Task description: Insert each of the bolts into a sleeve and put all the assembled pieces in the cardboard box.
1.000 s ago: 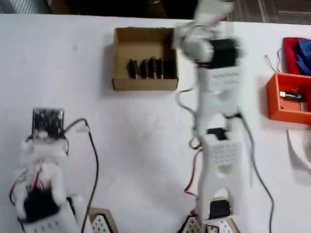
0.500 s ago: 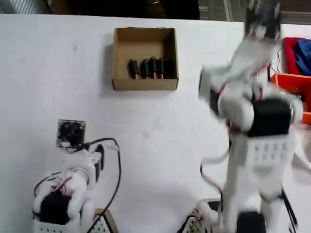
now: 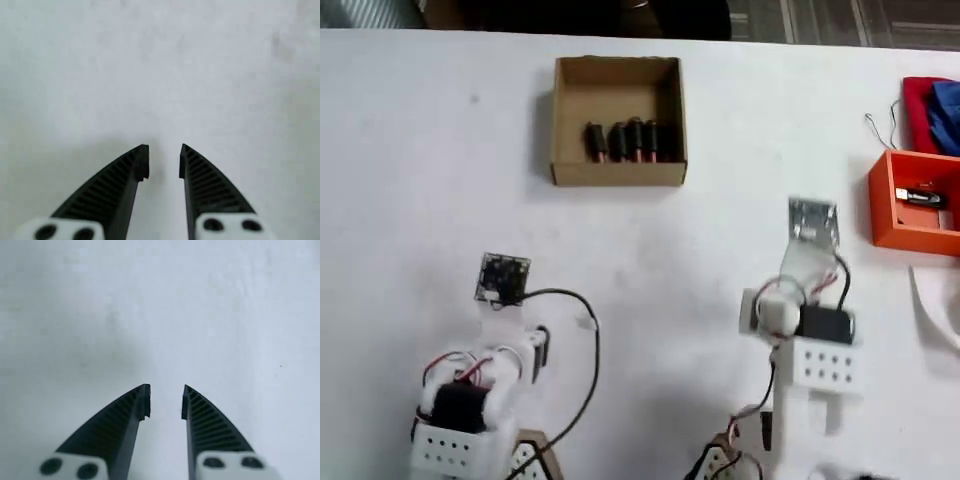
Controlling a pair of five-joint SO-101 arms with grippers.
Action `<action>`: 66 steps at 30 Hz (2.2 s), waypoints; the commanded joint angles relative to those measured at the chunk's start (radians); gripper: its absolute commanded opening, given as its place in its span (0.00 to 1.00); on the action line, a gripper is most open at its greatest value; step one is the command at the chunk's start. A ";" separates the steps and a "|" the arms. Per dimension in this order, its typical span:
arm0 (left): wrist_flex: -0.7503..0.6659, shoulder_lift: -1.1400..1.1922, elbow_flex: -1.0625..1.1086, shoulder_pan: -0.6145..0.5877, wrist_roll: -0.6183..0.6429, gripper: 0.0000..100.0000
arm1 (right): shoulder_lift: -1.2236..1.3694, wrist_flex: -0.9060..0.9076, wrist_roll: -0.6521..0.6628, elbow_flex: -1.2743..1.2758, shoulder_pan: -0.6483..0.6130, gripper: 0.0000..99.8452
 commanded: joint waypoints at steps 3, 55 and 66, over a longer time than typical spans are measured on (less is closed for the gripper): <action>0.005 -0.018 0.008 -0.183 -0.213 0.13 | -0.311 -0.058 0.069 0.258 0.012 0.10; -0.002 -0.017 0.031 -0.025 -0.028 0.12 | -0.739 0.027 0.068 0.543 -0.094 0.10; -0.002 -0.017 0.031 -0.025 -0.028 0.12 | -0.739 0.027 0.068 0.543 -0.094 0.10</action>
